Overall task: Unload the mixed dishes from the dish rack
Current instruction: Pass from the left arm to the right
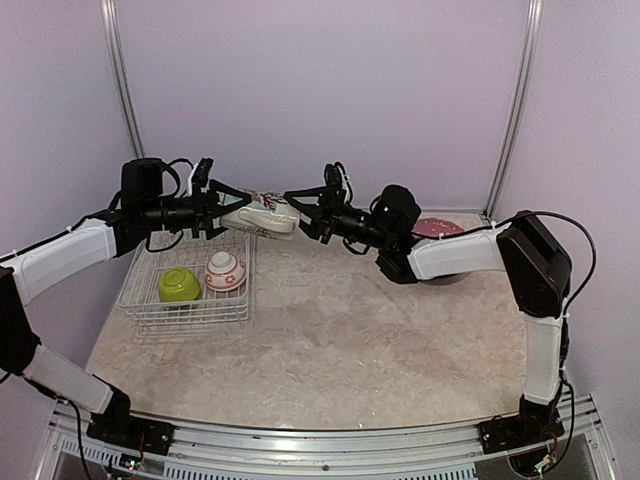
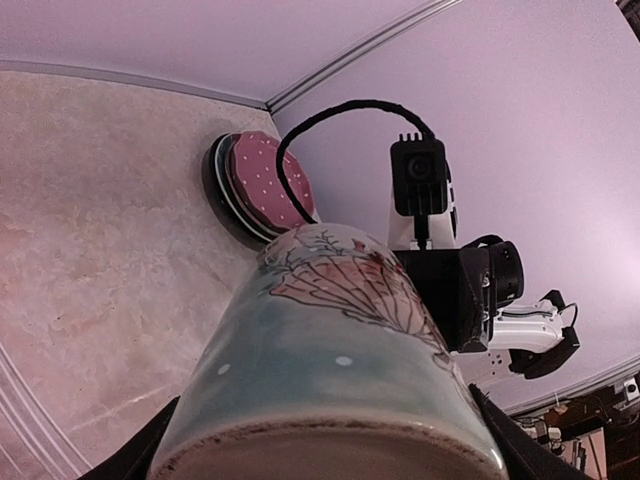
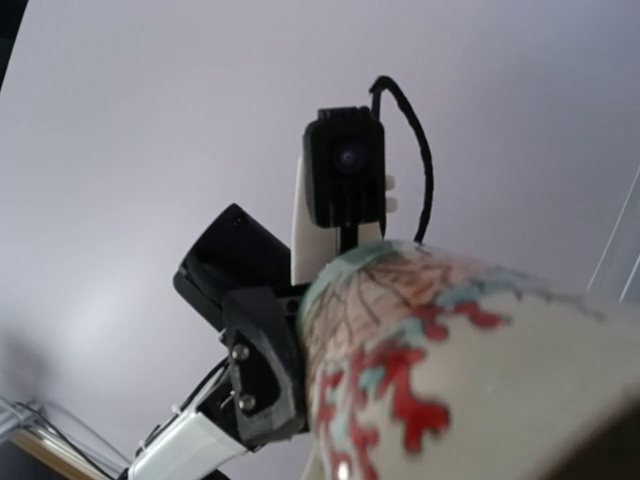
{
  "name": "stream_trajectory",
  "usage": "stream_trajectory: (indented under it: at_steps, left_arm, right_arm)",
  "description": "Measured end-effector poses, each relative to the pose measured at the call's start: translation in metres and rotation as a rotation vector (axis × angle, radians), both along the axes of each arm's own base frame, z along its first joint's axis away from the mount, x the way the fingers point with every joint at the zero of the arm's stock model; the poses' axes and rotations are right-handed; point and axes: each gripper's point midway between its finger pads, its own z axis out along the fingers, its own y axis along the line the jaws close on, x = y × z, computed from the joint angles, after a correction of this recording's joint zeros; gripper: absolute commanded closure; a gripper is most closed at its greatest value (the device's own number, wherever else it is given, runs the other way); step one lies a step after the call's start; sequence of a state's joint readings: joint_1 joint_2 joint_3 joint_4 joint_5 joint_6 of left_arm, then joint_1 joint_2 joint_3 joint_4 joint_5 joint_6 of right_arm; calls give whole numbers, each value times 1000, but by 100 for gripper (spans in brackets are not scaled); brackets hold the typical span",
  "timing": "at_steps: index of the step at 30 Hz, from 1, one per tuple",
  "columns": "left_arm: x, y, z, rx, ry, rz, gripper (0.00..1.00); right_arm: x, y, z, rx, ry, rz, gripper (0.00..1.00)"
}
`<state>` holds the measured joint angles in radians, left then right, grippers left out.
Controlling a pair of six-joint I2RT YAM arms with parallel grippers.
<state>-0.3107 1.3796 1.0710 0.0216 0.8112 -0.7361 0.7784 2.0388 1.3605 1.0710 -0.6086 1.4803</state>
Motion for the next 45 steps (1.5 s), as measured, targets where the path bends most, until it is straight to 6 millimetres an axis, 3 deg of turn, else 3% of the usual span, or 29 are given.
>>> stream_trajectory:
  at_steps: [11, 16, 22, 25, 29, 33, 38, 45]
  left_arm:
    - [-12, -17, -3, 7, -10, -63, 98]
    - [-16, -20, 4, -3, -35, -99, 69]
    - [-21, -23, -3, 17, -18, -115, 18]
    - [-23, -25, -4, 26, -12, -123, 2]
    - [-10, -15, -6, 64, -25, -46, 1]
    - [2, -6, 8, 72, -65, 16, 1]
    - [6, 0, 12, 88, -78, 50, 1]
    - [5, 10, 17, 127, -110, 102, 1]
  right_arm:
    - [-4, 0, -5, 15, 19, 20, 96]
    - [-14, -5, 2, 59, 0, 46, 100]
    - [-18, -11, -4, 56, 9, 36, 100]
    - [-20, -16, -6, 50, 13, 26, 100]
    - [-26, -28, -21, -1, 29, 9, 100]
    - [-20, -47, -60, -107, 99, -44, 100]
    - [-18, -76, -96, -238, 163, -120, 100]
    - [-26, -124, -110, -417, 160, -246, 100]
